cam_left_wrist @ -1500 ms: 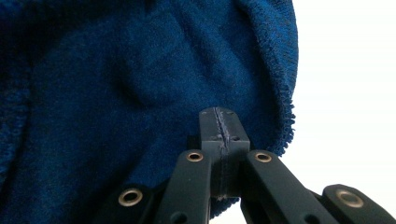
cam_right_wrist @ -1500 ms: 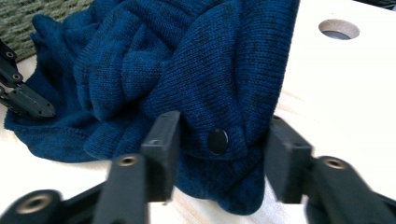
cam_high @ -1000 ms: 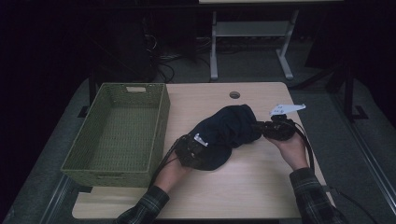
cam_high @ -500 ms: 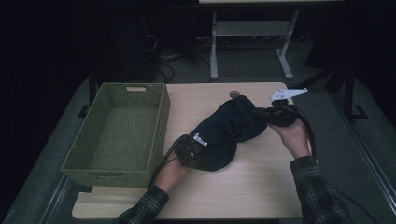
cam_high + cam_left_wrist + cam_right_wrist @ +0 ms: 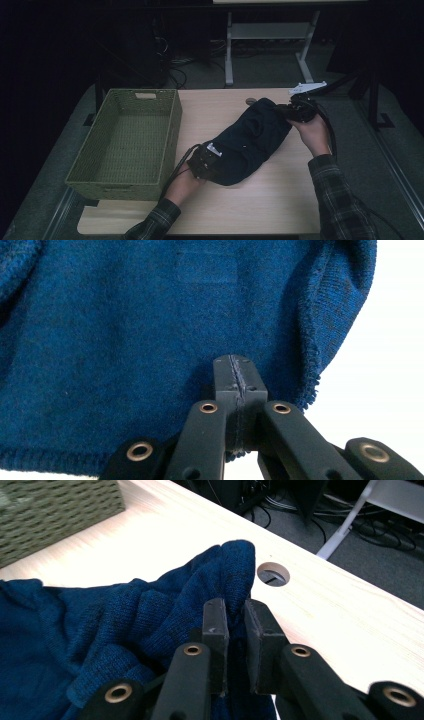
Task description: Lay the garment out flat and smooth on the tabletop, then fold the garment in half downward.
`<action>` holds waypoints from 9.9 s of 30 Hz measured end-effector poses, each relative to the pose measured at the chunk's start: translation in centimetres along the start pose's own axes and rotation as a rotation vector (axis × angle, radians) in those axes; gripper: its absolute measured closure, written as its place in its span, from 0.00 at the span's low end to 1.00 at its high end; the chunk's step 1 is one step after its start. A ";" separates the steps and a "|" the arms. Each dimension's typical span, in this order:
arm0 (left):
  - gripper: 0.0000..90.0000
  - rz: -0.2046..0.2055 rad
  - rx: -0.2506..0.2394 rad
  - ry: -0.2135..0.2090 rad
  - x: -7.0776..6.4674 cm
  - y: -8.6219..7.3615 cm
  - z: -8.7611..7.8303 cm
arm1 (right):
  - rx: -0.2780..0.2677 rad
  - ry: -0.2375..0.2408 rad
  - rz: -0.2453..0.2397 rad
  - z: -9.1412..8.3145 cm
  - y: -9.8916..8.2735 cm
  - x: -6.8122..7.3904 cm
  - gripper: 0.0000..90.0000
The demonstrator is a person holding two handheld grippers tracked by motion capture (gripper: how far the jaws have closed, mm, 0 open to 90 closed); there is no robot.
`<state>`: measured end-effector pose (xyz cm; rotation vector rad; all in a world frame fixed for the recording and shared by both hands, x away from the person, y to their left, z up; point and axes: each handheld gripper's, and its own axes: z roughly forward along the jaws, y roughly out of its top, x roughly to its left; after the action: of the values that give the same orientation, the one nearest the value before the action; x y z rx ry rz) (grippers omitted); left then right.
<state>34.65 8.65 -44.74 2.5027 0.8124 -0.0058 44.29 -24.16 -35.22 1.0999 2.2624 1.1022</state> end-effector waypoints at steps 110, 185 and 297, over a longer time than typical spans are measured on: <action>0.97 0.022 -0.030 -0.022 0.1 2.1 -1.3 | 0.192 0.191 -0.056 4.0 -11.1 12.0 1.00; 1.00 0.002 0.020 0.024 2.2 5.8 2.5 | 0.253 0.173 -0.058 0.9 -12.9 10.1 1.00; 0.73 -0.052 -0.133 0.032 3.5 4.6 -1.5 | 0.174 0.159 0.013 0.5 -9.0 5.2 0.75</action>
<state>39.81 8.05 -41.81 2.3617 0.8620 0.0683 37.17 -23.26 -42.67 1.1304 2.5185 1.0475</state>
